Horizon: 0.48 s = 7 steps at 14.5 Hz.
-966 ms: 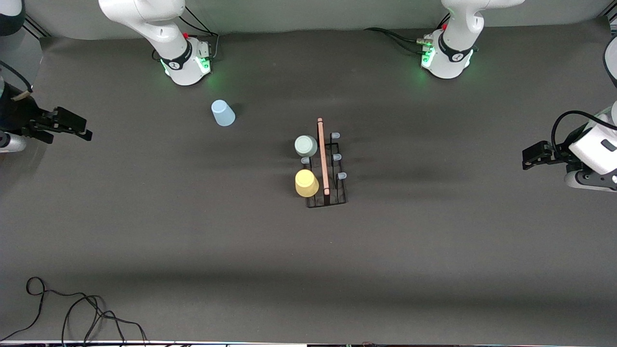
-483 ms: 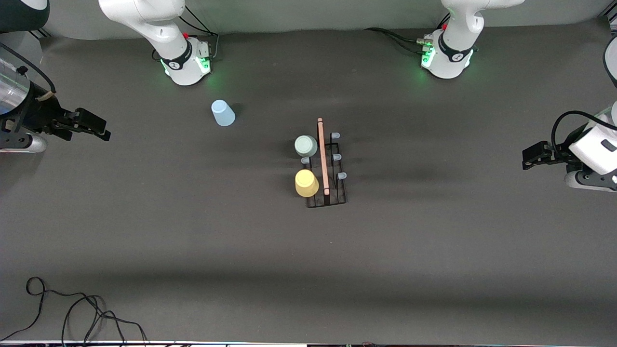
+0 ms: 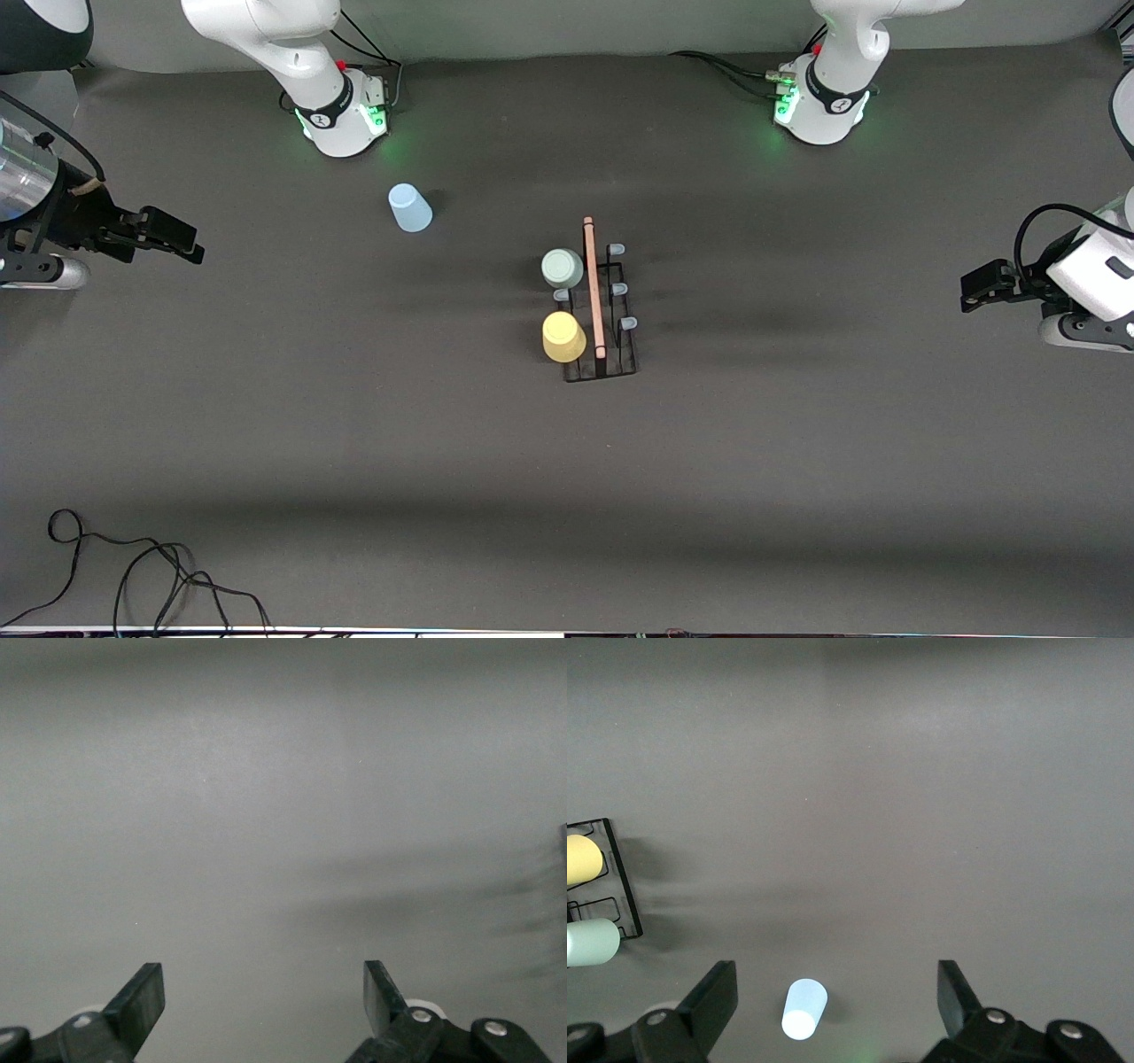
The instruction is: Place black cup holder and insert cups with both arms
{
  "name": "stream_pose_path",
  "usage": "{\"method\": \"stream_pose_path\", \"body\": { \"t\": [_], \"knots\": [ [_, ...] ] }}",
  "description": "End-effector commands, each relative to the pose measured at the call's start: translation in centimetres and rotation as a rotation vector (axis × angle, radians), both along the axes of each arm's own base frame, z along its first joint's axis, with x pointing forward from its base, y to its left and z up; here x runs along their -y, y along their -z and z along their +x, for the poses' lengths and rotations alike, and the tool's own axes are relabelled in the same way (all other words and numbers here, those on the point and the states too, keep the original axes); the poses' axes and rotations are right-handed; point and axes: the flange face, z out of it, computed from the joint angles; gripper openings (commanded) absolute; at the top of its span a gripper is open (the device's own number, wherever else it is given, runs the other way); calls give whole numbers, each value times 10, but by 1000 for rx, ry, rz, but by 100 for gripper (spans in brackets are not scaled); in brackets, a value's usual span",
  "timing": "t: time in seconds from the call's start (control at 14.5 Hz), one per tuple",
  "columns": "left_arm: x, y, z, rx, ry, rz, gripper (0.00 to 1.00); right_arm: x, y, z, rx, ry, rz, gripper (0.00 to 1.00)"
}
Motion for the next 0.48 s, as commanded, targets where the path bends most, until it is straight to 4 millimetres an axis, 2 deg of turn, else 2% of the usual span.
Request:
{"method": "stream_pose_path", "body": {
  "t": [0.0,0.41],
  "knots": [
    [-2,-4,-3,0,4,3,100,2,-3,1,8,4,-21,100],
    [-2,-9,-1,17,6,3,100,2,-3,1,8,4,-21,100]
  ]
}}
